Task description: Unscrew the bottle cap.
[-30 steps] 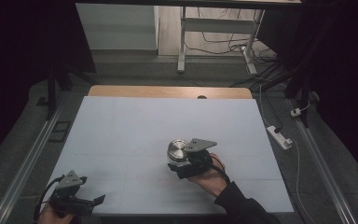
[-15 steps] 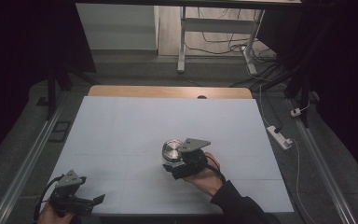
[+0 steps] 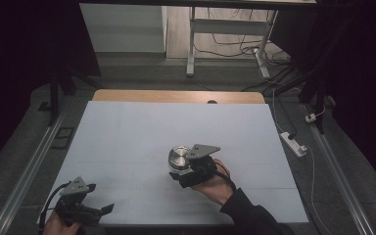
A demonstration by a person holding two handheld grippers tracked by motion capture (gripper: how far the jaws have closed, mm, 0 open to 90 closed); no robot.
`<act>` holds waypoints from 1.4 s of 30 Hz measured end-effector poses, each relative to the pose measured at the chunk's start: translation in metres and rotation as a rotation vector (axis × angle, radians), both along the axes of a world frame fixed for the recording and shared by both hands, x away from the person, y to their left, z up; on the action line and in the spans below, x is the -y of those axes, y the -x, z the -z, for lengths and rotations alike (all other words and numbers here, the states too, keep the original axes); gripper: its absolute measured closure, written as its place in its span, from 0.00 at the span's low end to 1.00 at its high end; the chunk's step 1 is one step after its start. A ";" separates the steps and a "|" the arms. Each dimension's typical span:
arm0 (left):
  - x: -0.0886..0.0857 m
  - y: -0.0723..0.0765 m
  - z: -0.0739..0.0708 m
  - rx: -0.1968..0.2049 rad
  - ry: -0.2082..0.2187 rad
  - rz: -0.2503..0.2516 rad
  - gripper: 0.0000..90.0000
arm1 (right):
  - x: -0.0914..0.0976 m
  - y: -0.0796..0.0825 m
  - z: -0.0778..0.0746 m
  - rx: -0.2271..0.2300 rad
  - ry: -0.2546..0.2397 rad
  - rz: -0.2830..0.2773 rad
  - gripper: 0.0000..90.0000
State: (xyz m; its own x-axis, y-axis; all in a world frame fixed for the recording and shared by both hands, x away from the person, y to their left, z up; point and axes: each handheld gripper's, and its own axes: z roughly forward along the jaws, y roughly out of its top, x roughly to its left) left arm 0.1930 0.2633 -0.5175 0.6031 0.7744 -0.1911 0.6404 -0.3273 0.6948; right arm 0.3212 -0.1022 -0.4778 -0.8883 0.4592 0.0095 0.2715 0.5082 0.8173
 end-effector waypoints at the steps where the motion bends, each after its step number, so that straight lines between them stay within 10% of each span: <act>1: 0.002 -0.001 -0.001 0.001 -0.002 0.005 0.00 | 0.000 0.000 0.000 0.001 0.000 -0.003 0.16; 42: 0.085 -0.090 -0.049 0.168 0.045 0.260 0.00 | -0.004 0.003 -0.001 0.010 0.012 -0.038 0.16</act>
